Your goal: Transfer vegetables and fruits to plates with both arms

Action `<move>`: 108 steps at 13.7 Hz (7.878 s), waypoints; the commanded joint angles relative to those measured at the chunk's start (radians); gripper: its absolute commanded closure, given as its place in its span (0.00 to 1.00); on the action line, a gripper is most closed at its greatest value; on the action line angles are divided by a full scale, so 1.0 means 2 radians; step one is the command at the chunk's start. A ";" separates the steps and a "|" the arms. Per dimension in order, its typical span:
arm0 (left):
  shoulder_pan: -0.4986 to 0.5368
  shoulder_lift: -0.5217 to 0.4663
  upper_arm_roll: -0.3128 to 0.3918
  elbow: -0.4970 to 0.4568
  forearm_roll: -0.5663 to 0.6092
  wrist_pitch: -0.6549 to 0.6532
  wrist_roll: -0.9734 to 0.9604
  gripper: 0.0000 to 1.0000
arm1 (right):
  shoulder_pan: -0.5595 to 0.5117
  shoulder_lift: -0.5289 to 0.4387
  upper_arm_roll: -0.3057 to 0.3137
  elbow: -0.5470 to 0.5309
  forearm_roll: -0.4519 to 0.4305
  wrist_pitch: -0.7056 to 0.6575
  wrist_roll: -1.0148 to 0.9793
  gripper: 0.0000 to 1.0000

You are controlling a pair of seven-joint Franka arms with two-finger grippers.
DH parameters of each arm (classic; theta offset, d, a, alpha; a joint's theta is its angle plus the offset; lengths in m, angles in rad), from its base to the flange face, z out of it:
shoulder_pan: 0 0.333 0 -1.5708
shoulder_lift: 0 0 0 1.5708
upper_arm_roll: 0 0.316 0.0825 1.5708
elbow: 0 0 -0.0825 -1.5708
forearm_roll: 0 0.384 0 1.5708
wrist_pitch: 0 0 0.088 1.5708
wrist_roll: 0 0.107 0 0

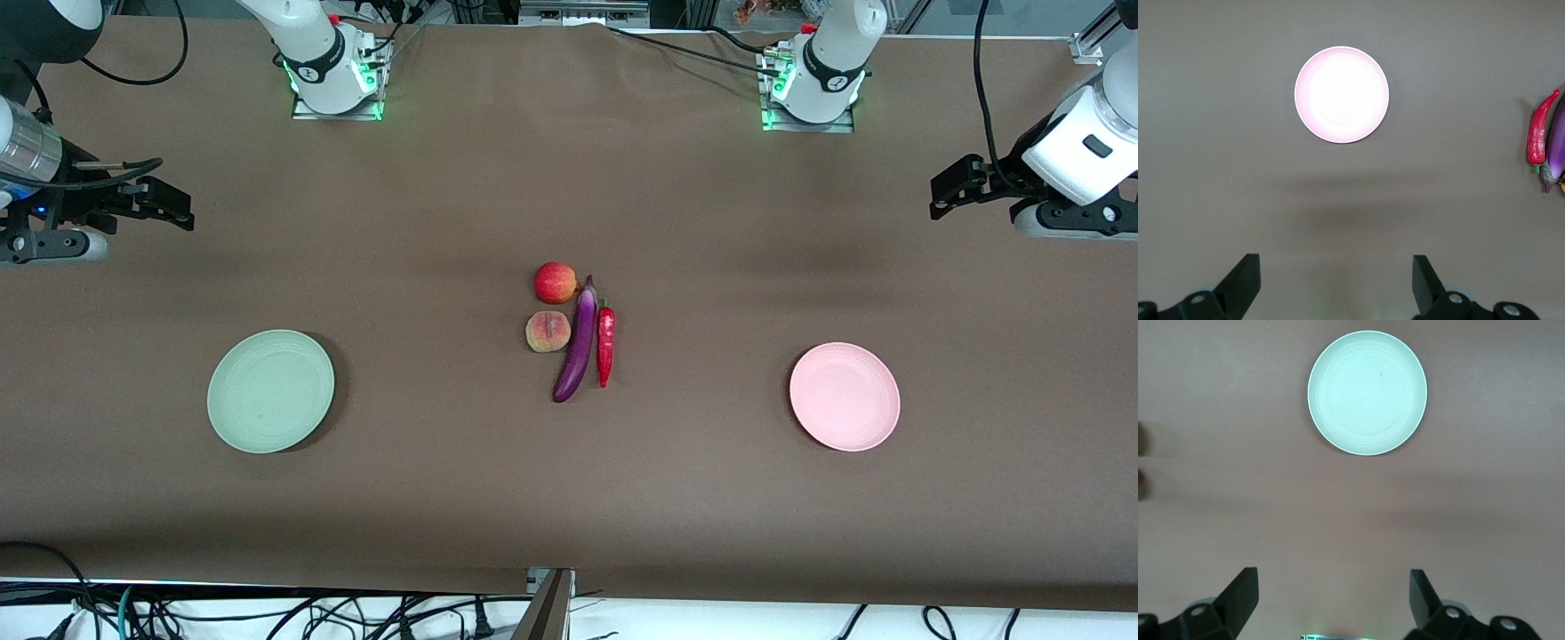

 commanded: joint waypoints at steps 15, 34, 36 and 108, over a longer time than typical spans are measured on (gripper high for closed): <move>-0.003 0.006 0.000 0.016 0.003 -0.009 0.001 0.00 | -0.003 0.004 0.003 0.012 0.001 -0.004 -0.001 0.00; -0.005 0.048 0.001 0.016 0.005 -0.021 0.007 0.00 | -0.004 0.008 0.003 0.014 0.002 -0.003 -0.002 0.00; -0.007 0.067 0.000 0.016 0.009 -0.027 0.007 0.00 | -0.004 0.014 0.003 0.014 0.002 -0.003 -0.001 0.00; -0.262 0.399 -0.003 0.013 -0.181 0.433 -0.257 1.00 | 0.305 0.254 0.009 -0.041 0.159 0.346 0.312 0.00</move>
